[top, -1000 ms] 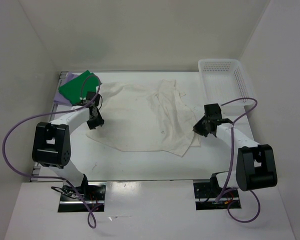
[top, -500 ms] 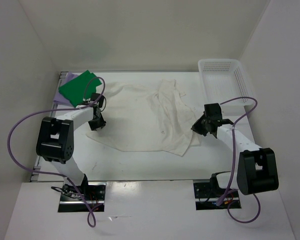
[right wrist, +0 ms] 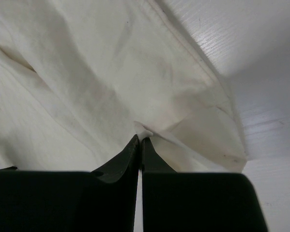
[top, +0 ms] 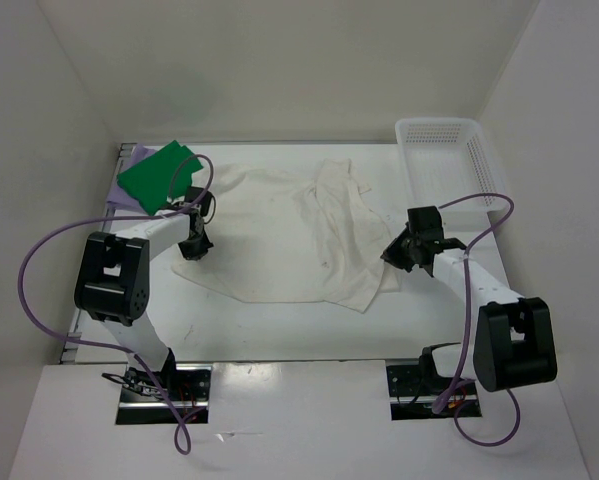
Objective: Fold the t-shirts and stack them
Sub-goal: Flatten out the tshirt
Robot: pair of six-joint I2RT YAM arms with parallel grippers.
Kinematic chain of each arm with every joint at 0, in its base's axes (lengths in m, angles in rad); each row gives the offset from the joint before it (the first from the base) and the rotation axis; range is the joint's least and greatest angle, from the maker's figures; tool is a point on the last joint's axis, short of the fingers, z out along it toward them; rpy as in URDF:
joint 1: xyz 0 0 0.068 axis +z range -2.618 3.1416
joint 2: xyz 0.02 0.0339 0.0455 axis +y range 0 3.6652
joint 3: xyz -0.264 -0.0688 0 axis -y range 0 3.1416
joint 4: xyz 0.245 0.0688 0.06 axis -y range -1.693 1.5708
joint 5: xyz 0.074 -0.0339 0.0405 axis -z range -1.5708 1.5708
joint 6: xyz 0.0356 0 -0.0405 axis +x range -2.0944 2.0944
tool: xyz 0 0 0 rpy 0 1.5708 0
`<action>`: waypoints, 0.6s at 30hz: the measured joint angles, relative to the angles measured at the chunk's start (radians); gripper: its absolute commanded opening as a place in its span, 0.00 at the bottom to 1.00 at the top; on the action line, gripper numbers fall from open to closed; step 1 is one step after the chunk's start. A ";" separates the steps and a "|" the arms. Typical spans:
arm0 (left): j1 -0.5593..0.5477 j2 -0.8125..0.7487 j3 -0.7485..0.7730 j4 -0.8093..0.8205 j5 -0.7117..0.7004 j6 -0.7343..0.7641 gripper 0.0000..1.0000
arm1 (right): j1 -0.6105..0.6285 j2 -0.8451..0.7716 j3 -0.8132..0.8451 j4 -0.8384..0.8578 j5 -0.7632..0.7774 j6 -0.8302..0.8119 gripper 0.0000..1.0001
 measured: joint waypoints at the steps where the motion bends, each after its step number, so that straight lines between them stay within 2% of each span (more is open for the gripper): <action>1: 0.000 0.000 0.000 0.000 -0.003 -0.005 0.14 | 0.000 -0.002 0.000 0.000 0.000 0.000 0.04; 9: 0.000 -0.016 -0.003 -0.019 -0.043 -0.036 0.05 | 0.000 -0.031 0.000 -0.013 0.003 0.000 0.00; 11: 0.000 -0.049 -0.008 -0.029 -0.056 -0.042 0.01 | 0.000 -0.034 0.001 -0.023 0.010 -0.001 0.00; 18: 0.000 -0.240 -0.009 -0.077 -0.078 -0.043 0.00 | 0.028 -0.052 0.056 -0.095 0.036 -0.001 0.00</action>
